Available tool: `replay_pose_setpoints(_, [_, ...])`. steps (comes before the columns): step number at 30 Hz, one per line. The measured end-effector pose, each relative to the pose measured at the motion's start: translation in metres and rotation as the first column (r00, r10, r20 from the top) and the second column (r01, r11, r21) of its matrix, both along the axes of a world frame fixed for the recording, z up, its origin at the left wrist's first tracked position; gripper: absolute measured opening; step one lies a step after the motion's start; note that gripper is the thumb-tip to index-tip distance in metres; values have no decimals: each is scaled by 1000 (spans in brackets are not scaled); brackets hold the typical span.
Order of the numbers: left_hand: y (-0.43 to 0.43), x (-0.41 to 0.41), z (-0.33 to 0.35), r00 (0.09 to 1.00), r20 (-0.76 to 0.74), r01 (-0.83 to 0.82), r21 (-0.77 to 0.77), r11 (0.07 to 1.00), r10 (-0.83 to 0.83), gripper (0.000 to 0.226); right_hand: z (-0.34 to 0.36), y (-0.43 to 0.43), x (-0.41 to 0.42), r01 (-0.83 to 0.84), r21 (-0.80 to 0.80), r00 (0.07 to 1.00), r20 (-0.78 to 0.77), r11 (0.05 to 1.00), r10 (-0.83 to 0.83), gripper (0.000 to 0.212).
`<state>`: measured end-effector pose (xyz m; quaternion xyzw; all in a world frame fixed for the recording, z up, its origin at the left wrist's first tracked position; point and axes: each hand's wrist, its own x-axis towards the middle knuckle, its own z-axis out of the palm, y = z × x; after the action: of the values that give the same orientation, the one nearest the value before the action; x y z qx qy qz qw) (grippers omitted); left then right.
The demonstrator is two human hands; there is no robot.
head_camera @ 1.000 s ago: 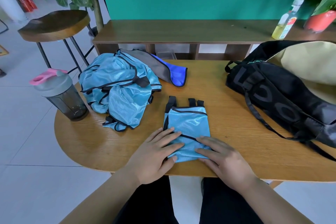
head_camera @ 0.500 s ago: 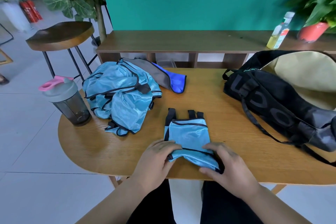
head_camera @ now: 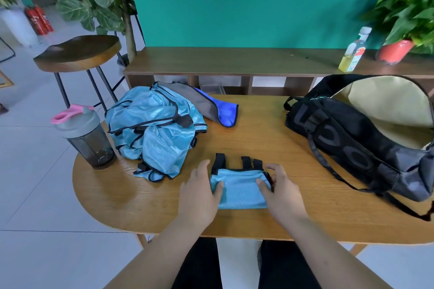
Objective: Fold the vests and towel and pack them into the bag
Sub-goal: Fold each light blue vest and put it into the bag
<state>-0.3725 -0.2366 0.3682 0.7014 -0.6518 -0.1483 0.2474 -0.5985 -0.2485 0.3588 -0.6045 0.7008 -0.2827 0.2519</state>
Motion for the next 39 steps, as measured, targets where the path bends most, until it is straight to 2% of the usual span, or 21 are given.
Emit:
replay_pose_setpoints(1, [1,-2,-2,994,113,18,-80,997,-9,67,-1,2,3,3,-25,1000,-25,1000,-4,49])
replay_pose_setpoints(3, [0,-5,-6,955,274,173,-199,964,-115,63,-4,3,8,1,-63,996,-88,998,-6,44])
replay_pose_setpoints(5, [-5,-8,-12,886,357,380,-198,904,-295,56,-5,2,12,16,-57,986,-168,998,-25,42])
replay_pose_setpoints(7, [-12,-10,-16,830,401,475,-145,868,-387,52,-6,0,16,7,-44,950,-310,999,-20,44])
replay_pose_setpoints(10, [-20,-8,-13,836,387,466,-128,876,-388,45,-7,-3,18,-24,-39,909,-417,999,6,41])
replay_pose_setpoints(15, [-33,-2,-7,831,424,455,-141,879,-361,25,-11,-9,12,-37,-103,943,-333,994,1,28])
replay_pose_setpoints(19, [-38,-3,-3,834,432,420,-96,902,-343,32,-11,-12,10,-34,-106,948,-318,994,-2,28])
replay_pose_setpoints(23, [-42,-5,0,918,285,323,-127,938,-277,27,-7,-17,11,-26,-51,943,-333,998,8,28])
replay_pose_setpoints(25, [-44,-6,2,961,191,224,-112,968,-200,22,-5,-20,12,-23,-22,942,-335,999,14,27])
replay_pose_setpoints(27, [-45,-6,3,977,192,111,-92,990,-91,22,-4,-22,13,-20,8,941,-338,1000,22,26])
replay_pose_setpoints(28, [-44,-6,3,966,250,106,-121,987,-73,23,-3,-22,13,-21,18,940,-341,1000,26,26])
replay_pose_setpoints(29, [-41,-8,3,943,320,156,-177,972,-93,25,-3,-23,13,-21,25,939,-343,999,29,26])
replay_pose_setpoints(31, [-31,-13,-2,864,431,392,-256,884,-259,33,-2,-23,14,-19,22,941,-337,1000,25,26])
replay_pose_setpoints(33, [-19,-19,-11,780,477,543,-195,817,-405,43,-3,-22,15,-12,14,940,-341,1000,16,26])
replay_pose_setpoints(36, [-11,-22,-26,774,456,502,-18,865,-439,63,-2,-16,16,2,-94,891,-451,996,-45,26])
replay_pose_setpoints(39, [-15,-20,-24,760,450,492,72,867,-469,67,0,-11,23,-188,-259,802,-597,947,-4,41])
